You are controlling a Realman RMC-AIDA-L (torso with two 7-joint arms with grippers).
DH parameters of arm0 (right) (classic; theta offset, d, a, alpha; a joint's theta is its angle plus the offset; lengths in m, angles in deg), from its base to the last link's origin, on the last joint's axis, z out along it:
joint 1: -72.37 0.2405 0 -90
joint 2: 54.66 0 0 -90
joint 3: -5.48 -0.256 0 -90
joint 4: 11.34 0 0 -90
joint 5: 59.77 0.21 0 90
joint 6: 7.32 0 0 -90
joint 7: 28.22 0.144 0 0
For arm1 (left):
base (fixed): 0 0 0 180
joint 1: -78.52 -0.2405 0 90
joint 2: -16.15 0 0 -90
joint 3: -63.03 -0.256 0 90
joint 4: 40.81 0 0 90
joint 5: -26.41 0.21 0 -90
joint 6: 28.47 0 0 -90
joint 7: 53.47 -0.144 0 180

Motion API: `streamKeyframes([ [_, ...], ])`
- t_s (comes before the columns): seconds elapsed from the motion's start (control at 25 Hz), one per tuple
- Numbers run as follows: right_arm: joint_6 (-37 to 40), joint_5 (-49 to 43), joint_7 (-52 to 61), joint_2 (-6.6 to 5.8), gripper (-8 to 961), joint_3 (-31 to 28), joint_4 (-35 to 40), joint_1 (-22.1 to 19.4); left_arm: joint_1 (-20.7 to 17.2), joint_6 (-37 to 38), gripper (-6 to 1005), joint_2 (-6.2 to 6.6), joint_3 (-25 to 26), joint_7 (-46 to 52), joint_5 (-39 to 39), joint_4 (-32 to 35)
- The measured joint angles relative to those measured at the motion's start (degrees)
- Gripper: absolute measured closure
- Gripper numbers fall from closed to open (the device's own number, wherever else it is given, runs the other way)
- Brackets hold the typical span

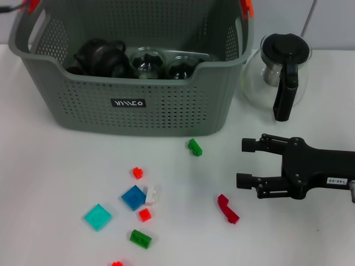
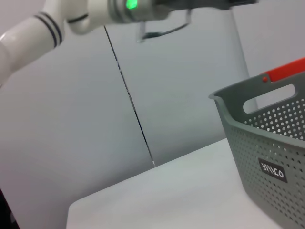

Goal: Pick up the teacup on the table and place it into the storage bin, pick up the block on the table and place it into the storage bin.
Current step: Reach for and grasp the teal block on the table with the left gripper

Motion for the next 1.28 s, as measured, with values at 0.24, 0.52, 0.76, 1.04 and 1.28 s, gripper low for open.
streamKeyframes([
  [0.24, 0.86, -0.20, 0.47, 0.00, 12, 0.32, 0.18, 0.18, -6.27, 18.82, 507, 2.35, 3.61, -6.11, -4.06, -0.80],
  [0.52, 1.33, -0.24, 0.92, -0.01, 13, 0.51, 0.28, 0.07, -14.91, 23.70, 507, -1.77, -0.95, -19.52, 3.29, -9.57],
  [0.76, 1.41, -0.25, 0.94, 0.00, 12, 0.53, 0.10, 0.05, -15.40, 23.54, 507, -3.95, -12.58, -16.71, 17.89, -11.95],
  [1.04, 1.43, -0.25, 0.90, -0.01, 12, 0.53, 0.08, -0.02, -13.79, 22.45, 506, -6.06, -20.17, -13.79, 28.88, -12.51],
  [1.28, 1.13, -0.29, 0.63, -0.16, 13, 0.60, 0.00, -0.02, -13.49, 18.33, 505, -7.02, -30.07, -14.46, 36.48, -12.62],
])
